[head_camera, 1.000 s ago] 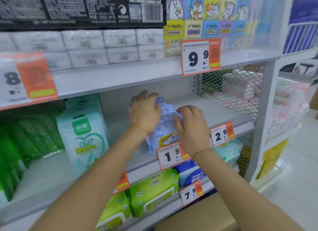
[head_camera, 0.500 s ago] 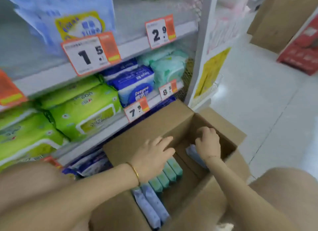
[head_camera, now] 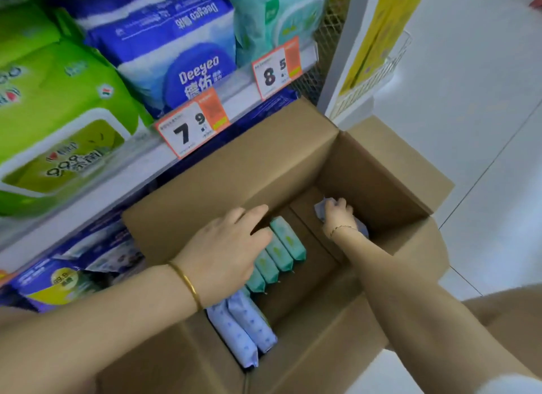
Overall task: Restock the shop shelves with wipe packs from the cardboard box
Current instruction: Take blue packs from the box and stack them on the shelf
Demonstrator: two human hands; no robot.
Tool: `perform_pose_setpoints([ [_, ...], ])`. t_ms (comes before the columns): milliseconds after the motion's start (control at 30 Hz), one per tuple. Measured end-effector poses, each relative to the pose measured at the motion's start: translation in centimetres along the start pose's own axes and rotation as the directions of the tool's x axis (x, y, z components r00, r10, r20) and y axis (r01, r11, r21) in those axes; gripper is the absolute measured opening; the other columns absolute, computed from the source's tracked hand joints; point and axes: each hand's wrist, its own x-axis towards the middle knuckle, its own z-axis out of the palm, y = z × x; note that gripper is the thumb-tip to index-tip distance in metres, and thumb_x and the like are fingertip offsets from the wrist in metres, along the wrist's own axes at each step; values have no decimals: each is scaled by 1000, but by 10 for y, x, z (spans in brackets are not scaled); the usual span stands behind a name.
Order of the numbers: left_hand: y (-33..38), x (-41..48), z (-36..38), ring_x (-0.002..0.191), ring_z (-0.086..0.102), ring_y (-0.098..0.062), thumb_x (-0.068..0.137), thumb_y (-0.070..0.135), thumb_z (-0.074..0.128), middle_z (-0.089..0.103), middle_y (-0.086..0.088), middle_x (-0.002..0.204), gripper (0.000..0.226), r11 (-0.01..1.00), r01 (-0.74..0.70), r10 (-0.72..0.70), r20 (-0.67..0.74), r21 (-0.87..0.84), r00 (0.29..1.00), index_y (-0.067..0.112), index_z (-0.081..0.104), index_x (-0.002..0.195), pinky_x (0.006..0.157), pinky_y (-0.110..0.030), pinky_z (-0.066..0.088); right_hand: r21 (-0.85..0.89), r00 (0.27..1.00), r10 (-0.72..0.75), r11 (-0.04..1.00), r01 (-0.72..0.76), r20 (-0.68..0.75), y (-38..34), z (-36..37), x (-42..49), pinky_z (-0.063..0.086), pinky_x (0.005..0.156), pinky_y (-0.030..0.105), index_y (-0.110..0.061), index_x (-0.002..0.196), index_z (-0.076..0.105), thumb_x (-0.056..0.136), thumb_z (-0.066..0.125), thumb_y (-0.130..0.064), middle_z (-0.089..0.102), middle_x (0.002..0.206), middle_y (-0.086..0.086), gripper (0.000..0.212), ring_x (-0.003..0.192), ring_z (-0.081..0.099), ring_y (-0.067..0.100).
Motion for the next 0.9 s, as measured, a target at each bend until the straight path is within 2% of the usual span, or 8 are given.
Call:
perform_pose_setpoints([
  [167,1,2,0,103,63,-29,61,16,77,55,-12,132,46,995,29,-32,-24,-99,999,20,64,105,64,-36,59,-192,998,-5,981,18,69,3,14,15,29,108,45,-22,146,19,91,50,-16,5,154,16,64,137,19,35],
  [267,6,3,-4,134,33,-24,89,20,51,16,-4,155,43,994,49,-48,13,-102,999,25,44,132,96,-35,46,-346,996,0,938,32,93,2,12,16,34,102,42,-14,143,29,89,51,-20,27,147,14,59,131,27,33],
  [367,6,0,-5,134,34,-26,90,17,49,18,-5,155,41,991,64,-59,43,-120,997,21,46,131,94,-37,47,-440,995,-39,895,75,89,2,18,11,33,103,46,-11,143,28,87,53,-21,34,140,11,62,128,31,34],
  [500,5,-4,-6,130,39,-29,88,15,51,24,-8,154,38,990,70,-66,44,-119,997,18,51,126,89,-39,50,-43,997,-24,999,27,69,3,17,-1,43,100,42,-9,143,29,89,53,-12,30,142,17,59,122,44,35],
  [567,7,-3,-7,136,29,-25,93,19,43,11,-3,156,40,992,74,-64,105,-97,992,20,42,133,97,-36,44,201,999,20,979,-27,35,-2,7,-13,46,93,39,-11,130,49,90,52,-17,39,134,17,41,114,51,35],
  [700,14,-3,-15,136,27,-23,96,25,42,7,-1,156,41,993,51,-38,121,-110,992,19,36,136,102,-37,42,424,996,80,901,-92,46,-17,-29,-49,46,74,33,-15,120,59,94,45,-25,45,124,16,31,87,54,30],
  [767,16,-5,-21,136,27,-23,95,30,45,10,-1,155,46,989,55,-41,103,-136,994,19,33,137,103,-36,40,652,994,73,751,-109,82,-24,-49,-67,46,71,31,-11,117,62,92,51,-20,59,109,13,29,91,56,30],
  [900,20,-12,-30,137,26,-23,88,42,56,21,-5,151,66,980,56,-41,79,-193,996,18,26,143,110,-33,30,920,930,-52,179,-349,363,-42,-88,-120,50,94,45,1,121,56,85,63,-15,65,106,17,40,97,63,31],
])
